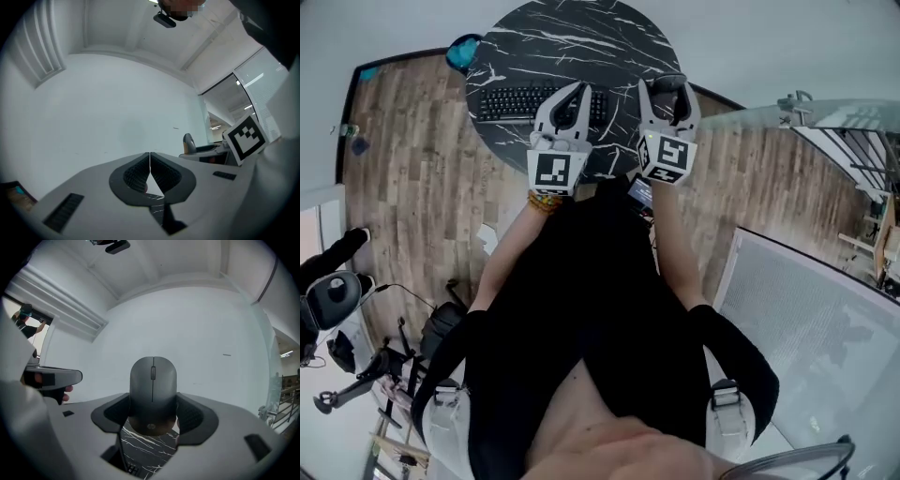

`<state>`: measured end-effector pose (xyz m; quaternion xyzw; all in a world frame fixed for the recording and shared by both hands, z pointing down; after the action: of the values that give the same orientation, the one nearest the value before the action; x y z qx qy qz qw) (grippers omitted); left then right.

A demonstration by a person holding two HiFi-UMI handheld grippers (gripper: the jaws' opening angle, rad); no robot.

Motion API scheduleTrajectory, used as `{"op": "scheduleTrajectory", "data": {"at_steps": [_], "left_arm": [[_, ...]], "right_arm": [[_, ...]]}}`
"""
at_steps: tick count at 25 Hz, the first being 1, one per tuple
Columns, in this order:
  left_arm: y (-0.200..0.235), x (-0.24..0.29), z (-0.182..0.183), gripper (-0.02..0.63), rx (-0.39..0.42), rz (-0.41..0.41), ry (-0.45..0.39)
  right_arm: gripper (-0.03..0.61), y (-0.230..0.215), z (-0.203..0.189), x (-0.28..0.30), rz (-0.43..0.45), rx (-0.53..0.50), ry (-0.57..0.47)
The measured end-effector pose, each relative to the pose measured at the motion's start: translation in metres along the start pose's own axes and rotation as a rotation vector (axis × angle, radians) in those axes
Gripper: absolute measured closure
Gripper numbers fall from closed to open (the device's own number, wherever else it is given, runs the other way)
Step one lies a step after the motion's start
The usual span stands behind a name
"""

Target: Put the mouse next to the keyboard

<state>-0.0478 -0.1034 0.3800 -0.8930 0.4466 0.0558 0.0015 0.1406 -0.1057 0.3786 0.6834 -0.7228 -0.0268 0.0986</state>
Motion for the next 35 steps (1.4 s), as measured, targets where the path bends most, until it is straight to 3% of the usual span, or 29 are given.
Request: {"op": "scheduleTrajectory", "data": {"at_steps": [7, 10, 21, 35], "left_arm": [[-0.014, 0.032, -0.010, 0.597, 0.053, -0.098, 0.038], [-0.021, 0.041, -0.009, 0.597, 0.090, -0.135, 0.015], [-0.016, 0.051, -0.028, 0.597, 0.086, -0.143, 0.071], [-0.014, 0.074, -0.043, 0.597, 0.077, -0.150, 0.102]], "right_arm": [[0.291, -0.028, -0.009, 0.023, -0.017, 0.030, -0.010], [0.291, -0.040, -0.012, 0.026, -0.020, 0.031, -0.007], [0.291, -0.051, -0.043, 0.040, -0.040, 0.061, 0.063], [0.291, -0.051, -0.067, 0.069, 0.004, 0.077, 0.138]]}}
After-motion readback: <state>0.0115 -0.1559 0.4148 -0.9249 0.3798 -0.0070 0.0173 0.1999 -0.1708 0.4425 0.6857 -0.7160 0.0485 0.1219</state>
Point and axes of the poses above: the fingertips, and each gripper's own axes: x forward along the fingers, y to its left, z out of its top, the point moved 6 cm from there along -x, backward along the fingers, and after that the axes turned 3 degrees about y, right-handed, at the moved point
